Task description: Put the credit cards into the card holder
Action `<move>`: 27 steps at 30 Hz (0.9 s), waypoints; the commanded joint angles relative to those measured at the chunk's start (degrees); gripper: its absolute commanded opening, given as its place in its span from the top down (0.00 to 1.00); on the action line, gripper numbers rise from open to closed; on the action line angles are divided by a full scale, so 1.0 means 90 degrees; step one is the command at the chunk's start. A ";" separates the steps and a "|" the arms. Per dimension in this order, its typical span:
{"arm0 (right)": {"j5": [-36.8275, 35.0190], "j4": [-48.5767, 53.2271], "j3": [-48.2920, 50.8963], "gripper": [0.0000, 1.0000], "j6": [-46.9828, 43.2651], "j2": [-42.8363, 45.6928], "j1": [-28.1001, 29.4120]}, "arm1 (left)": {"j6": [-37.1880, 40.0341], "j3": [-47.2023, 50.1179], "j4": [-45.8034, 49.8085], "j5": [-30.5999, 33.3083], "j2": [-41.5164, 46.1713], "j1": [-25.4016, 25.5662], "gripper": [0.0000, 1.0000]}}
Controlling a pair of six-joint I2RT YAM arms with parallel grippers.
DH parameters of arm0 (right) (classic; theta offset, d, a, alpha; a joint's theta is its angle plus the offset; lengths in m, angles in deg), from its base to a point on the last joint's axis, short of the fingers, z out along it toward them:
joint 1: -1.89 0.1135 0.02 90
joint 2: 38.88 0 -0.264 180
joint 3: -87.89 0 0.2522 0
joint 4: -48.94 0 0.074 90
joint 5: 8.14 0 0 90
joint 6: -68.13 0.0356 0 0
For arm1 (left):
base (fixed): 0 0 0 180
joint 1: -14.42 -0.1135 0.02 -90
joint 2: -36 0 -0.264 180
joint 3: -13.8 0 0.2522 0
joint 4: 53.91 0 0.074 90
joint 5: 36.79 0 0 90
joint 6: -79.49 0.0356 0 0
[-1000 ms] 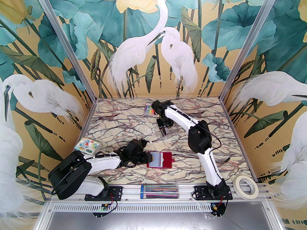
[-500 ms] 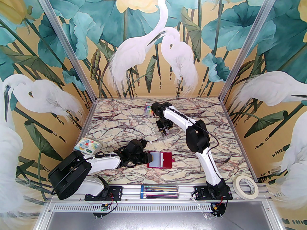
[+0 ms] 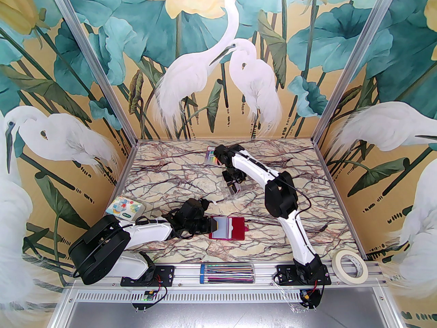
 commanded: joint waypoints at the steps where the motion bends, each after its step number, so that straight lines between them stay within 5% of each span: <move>1: -0.0328 0.0232 -0.0180 0.58 -0.0065 -0.0135 0.0004 | 0.0112 0.0102 0.0313 0.0097 -0.0075 0.0047 0.70; 10: -0.0344 0.0305 -0.0297 0.61 -0.0055 -0.0116 0.0036 | 0.0102 0.0113 0.0317 0.0107 -0.0058 0.0050 0.70; 17: 0.0309 0.0033 -0.0196 0.46 -0.0185 -0.0096 0.0023 | 0.0095 0.0118 0.0313 0.0097 -0.0064 0.0043 0.70; 27: 0.0510 -0.0220 0.0090 0.48 -0.0338 -0.0048 -0.0063 | 0.0100 0.0153 0.0340 0.0126 -0.0002 0.0042 0.70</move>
